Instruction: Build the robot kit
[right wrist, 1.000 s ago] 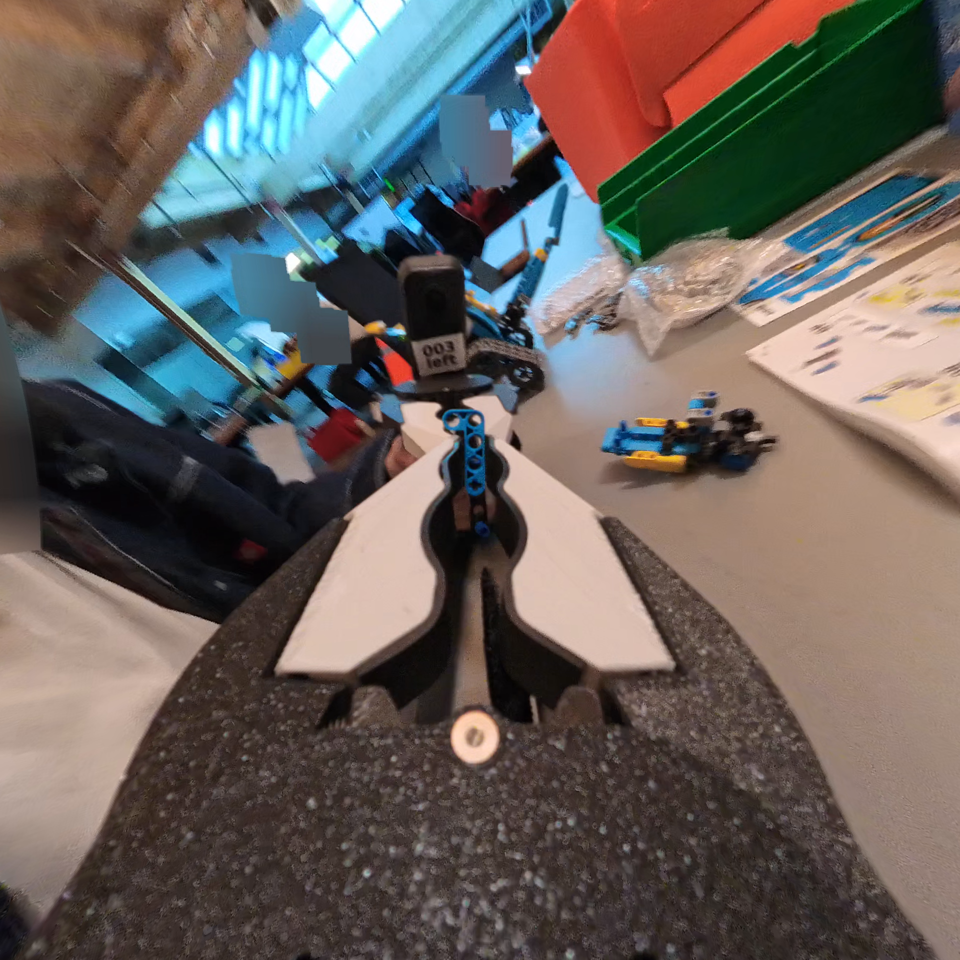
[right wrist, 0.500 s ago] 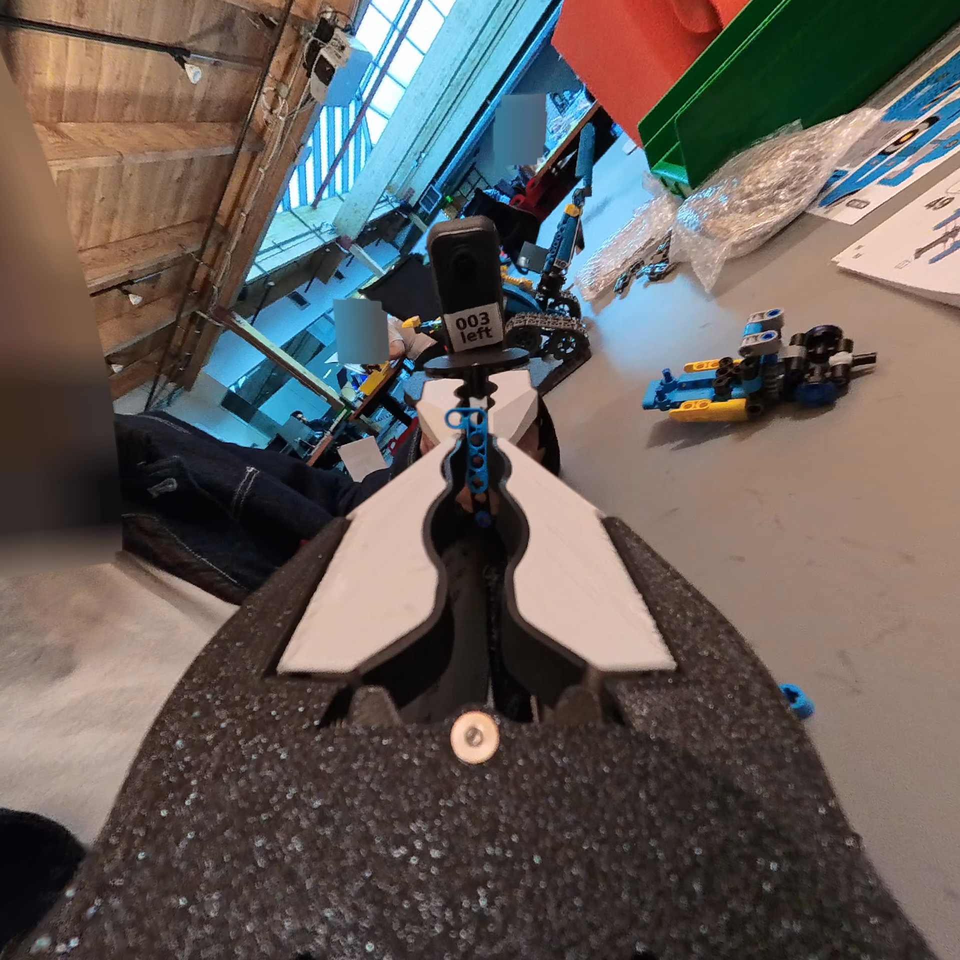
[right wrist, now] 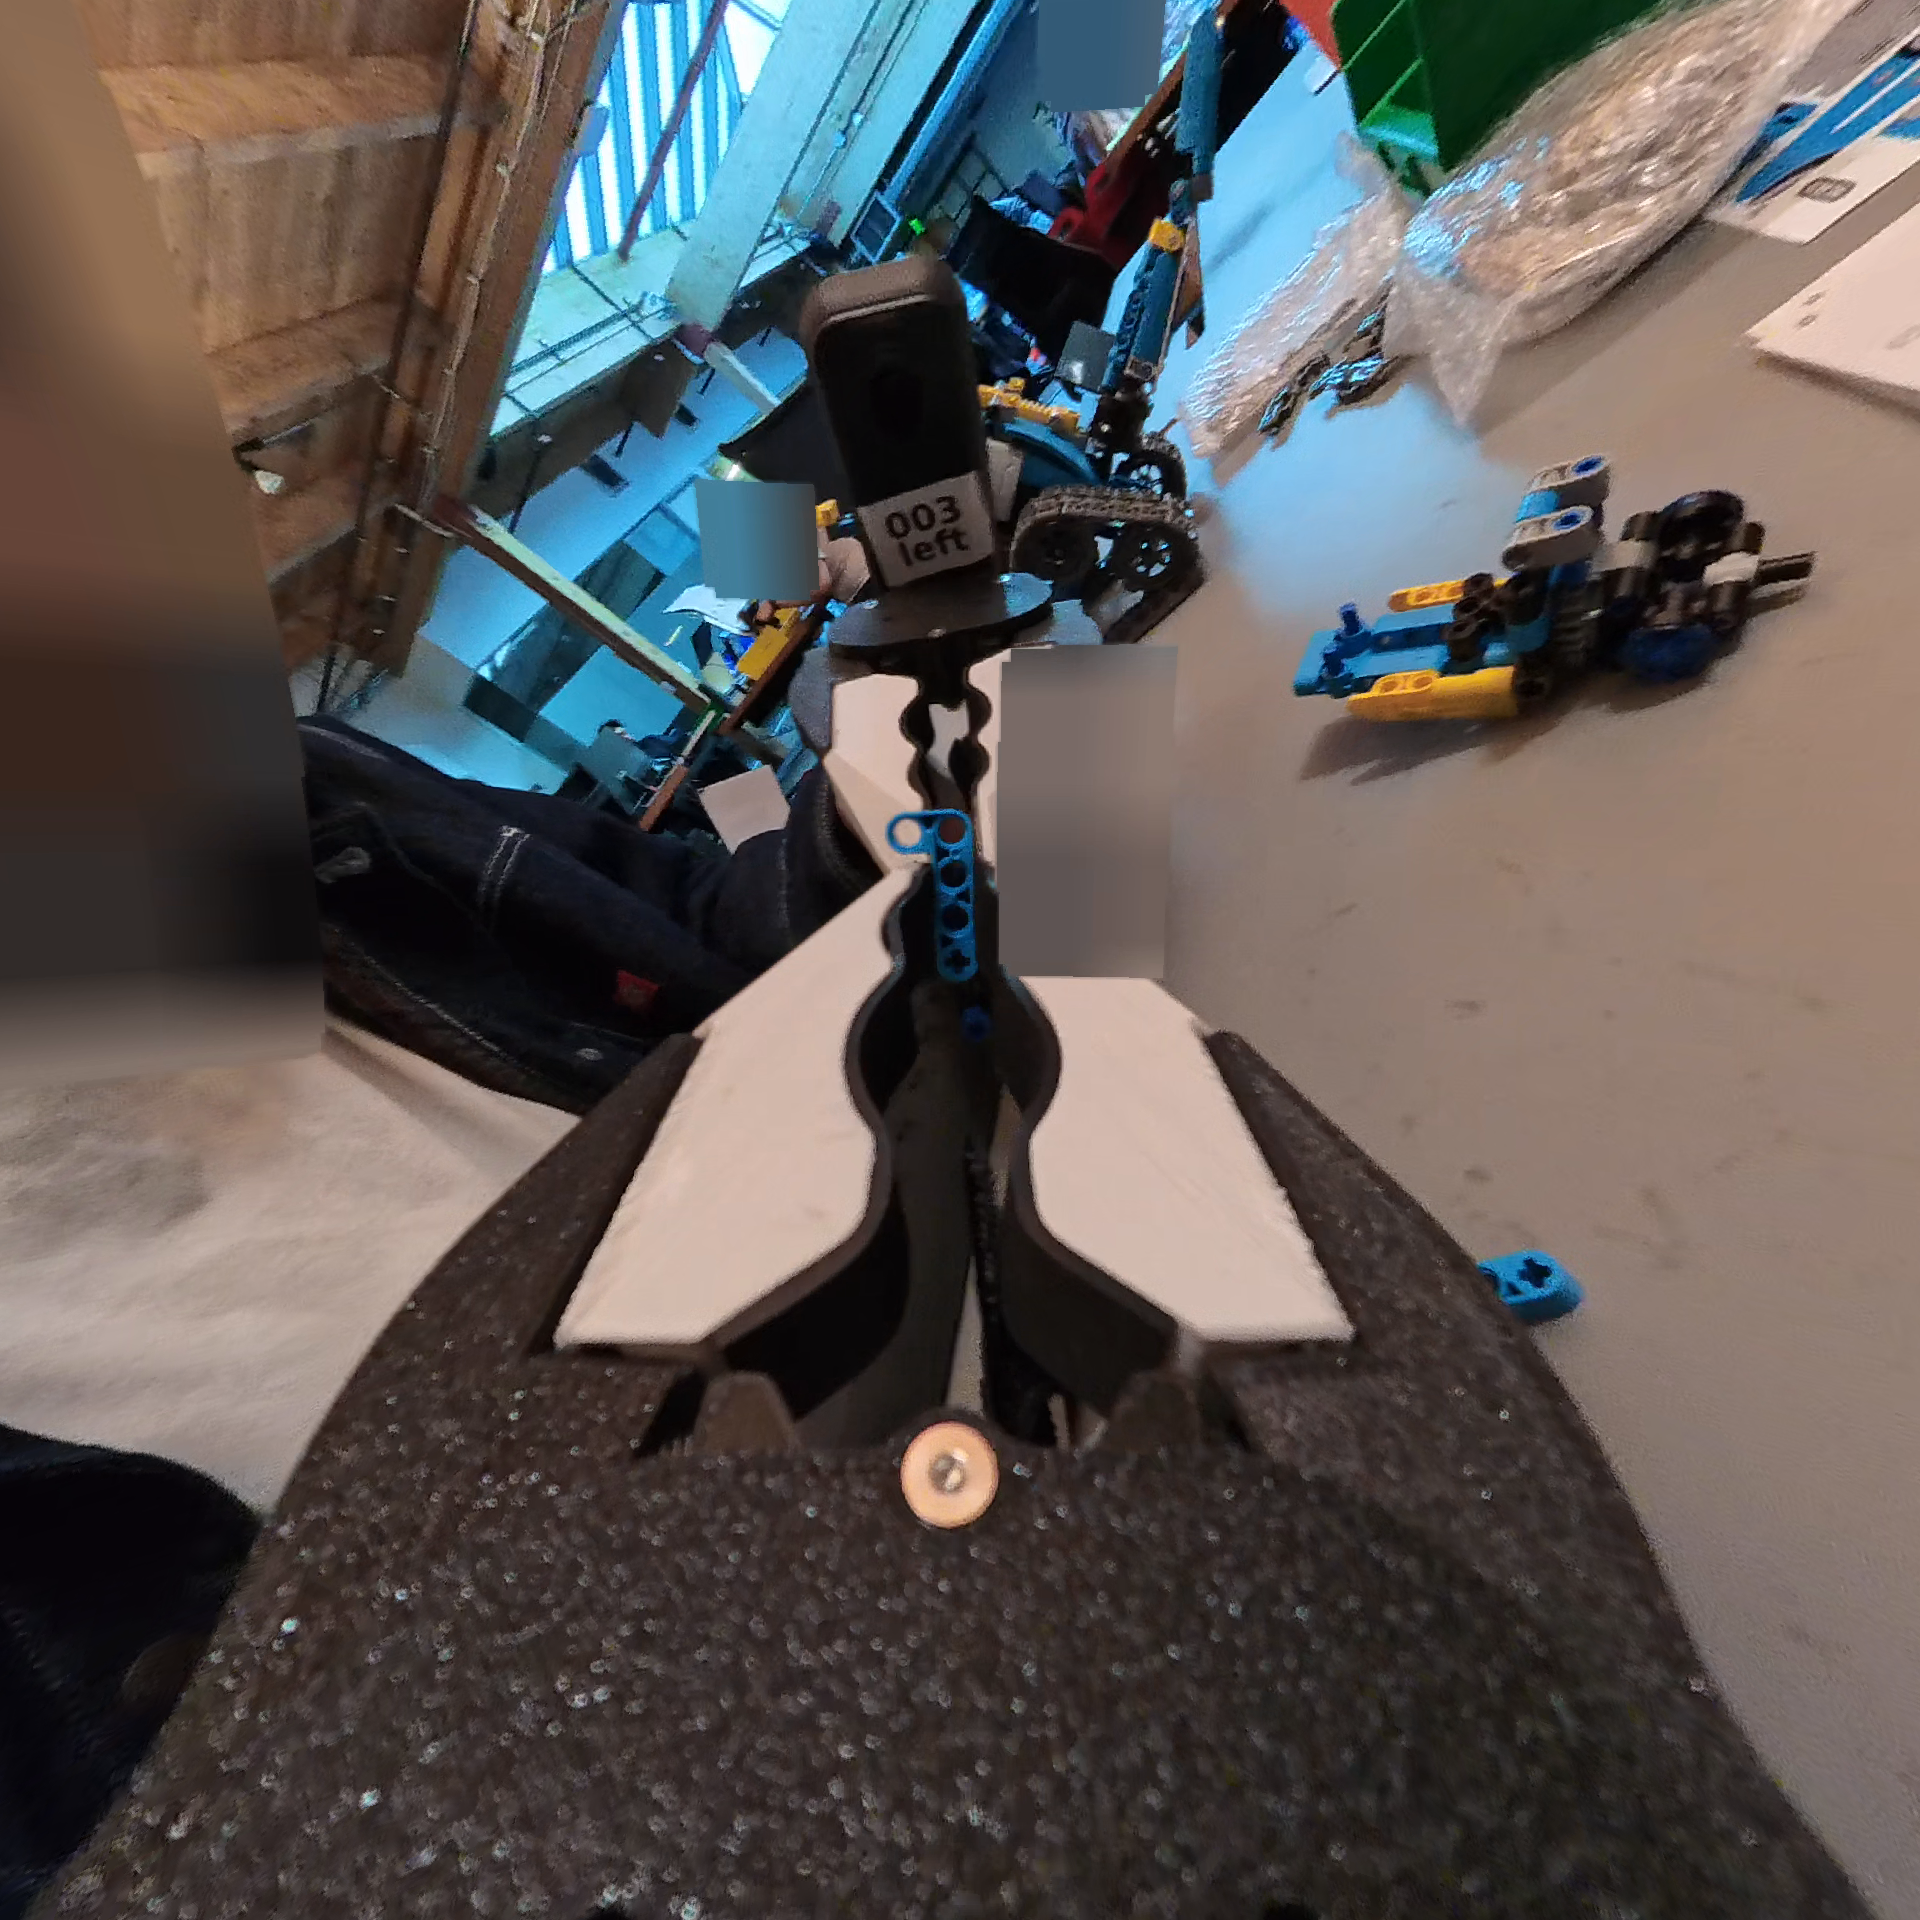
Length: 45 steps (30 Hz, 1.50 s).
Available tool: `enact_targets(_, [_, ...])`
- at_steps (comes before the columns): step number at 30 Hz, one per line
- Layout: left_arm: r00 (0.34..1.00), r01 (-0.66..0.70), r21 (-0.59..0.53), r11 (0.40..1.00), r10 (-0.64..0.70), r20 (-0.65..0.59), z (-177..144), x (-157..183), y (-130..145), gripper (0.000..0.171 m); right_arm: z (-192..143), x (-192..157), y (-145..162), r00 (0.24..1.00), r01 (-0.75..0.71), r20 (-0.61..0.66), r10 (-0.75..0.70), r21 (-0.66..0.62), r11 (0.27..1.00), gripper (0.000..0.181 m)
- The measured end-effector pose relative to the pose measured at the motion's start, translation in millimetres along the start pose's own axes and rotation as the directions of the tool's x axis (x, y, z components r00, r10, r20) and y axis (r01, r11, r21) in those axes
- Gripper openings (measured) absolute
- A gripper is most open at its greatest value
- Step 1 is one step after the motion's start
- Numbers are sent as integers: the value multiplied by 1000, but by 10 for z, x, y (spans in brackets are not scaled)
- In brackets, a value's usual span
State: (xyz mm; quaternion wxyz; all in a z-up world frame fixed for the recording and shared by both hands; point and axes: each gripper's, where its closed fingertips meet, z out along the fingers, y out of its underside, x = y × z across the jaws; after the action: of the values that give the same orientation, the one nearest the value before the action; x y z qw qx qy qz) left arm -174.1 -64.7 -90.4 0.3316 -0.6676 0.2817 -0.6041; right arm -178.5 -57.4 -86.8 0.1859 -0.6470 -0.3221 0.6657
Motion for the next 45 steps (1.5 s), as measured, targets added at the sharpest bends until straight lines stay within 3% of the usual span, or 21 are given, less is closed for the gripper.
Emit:
enact_targets(8, [998,-15,-60,998,19,54,49,-72,97,4,-2,73,60,991,82,-101,-90,-84,993,6])
enact_targets(13, [997,-39,-89,995,45,65,80,-71,144,4,-24,69,125,988,100,-100,-114,-138,985,6])
enact_targets(20, [983,-153,-223,963,171,66,205,-10,358,4,-15,4,320,990,115,-46,-134,-293,949,6])
enact_targets(24, [982,-136,-207,969,159,102,205,-77,326,6,-57,76,284,960,168,-145,-239,-385,907,7])
enact_targets(29, [986,-125,-174,977,141,85,188,-58,279,6,-31,68,206,967,181,-120,-224,-294,939,8])
enact_targets(37, [984,-155,-119,981,163,68,165,-6,194,7,-25,30,216,939,253,-138,-314,-337,907,8])
enact_targets(40, [987,-139,-85,987,145,67,137,-11,140,7,-49,12,211,927,273,-151,-342,-351,896,22])
enact_targets(43, [988,-136,-72,988,141,67,127,-11,119,7,-82,31,161,880,350,-193,-435,-356,866,29])
enact_targets(45, [988,-129,-63,990,134,71,118,-24,103,7,-135,91,108,800,427,-255,-543,-393,814,34])
